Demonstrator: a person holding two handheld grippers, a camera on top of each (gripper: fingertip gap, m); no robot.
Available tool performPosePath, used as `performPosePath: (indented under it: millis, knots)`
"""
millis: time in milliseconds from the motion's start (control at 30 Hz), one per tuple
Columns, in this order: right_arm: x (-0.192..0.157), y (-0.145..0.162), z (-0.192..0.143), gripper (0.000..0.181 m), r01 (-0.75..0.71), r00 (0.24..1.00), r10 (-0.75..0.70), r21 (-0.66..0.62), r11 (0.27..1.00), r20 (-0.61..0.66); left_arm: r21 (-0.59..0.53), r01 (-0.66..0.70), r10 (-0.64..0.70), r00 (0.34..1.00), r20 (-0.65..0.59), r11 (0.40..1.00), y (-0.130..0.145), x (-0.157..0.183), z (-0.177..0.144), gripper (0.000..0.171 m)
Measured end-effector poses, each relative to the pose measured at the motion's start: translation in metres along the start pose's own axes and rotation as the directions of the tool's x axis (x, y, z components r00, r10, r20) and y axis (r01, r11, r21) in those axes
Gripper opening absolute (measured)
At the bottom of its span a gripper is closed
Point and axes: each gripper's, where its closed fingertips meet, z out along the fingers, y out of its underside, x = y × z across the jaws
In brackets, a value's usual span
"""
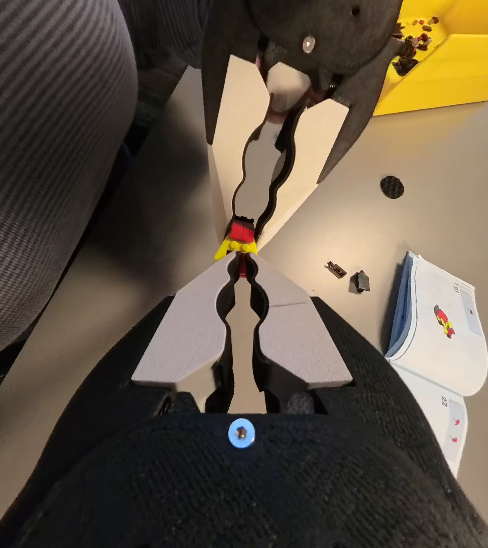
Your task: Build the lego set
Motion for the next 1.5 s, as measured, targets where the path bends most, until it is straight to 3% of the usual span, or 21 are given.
performPosePath:
  millis: [233, 300, 400, 500, 633, 800, 900, 1200, 1500]
  knots:
    - [0.005, -0.002, -0.001, 0.008, -0.014, 0.999, 0.015, 0.030, 0.999, -0.031, 0.020, 0.010, -0.010, 1.000, -0.007, 1.000, -0.001, 0.000, 0.000, 0.019]
    - [0.008, -0.004, -0.006, 0.018, 0.007, 0.998, -0.004, 0.046, 0.999, -0.068, 0.023, 0.020, -0.020, 1.000, -0.005, 1.000, 0.000, -0.002, 0.000, 0.019]
    - [0.012, -0.007, -0.020, 0.038, 0.154, 0.976, -0.141, 0.069, 0.986, -0.164, 0.043, 0.051, -0.050, 0.999, -0.015, 0.998, -0.001, -0.004, -0.002, 0.019]
    - [0.014, 0.001, -0.027, 0.043, 0.383, 0.881, -0.378, -0.039, 0.923, -0.285, 0.098, 0.099, -0.091, 0.993, -0.080, 0.990, -0.005, -0.001, -0.008, 0.019]
    - [0.003, 0.001, -0.021, 0.042, 0.534, 0.774, -0.543, -0.124, 0.836, -0.325, 0.158, 0.150, -0.125, 0.980, -0.155, 0.976, -0.013, 0.002, -0.017, 0.019]
    - [-0.001, -0.013, -0.021, 0.029, 0.646, 0.648, -0.649, -0.165, 0.745, -0.398, 0.199, 0.181, -0.131, 0.962, -0.241, 0.963, -0.022, 0.010, -0.024, 0.019]
    - [-0.001, -0.017, -0.021, 0.024, 0.669, 0.612, -0.673, -0.182, 0.721, -0.414, 0.200, 0.185, -0.132, 0.959, -0.252, 0.962, -0.022, 0.011, -0.024, 0.019]
    - [-0.002, -0.021, -0.018, 0.010, 0.700, 0.571, -0.701, -0.193, 0.688, -0.428, 0.211, 0.189, -0.127, 0.952, -0.277, 0.959, -0.025, 0.016, -0.025, 0.019]
    - [-0.001, -0.024, -0.020, 0.009, 0.667, 0.592, -0.676, -0.204, 0.716, -0.438, 0.234, 0.214, -0.139, 0.943, -0.301, 0.948, -0.027, 0.017, -0.028, 0.019]
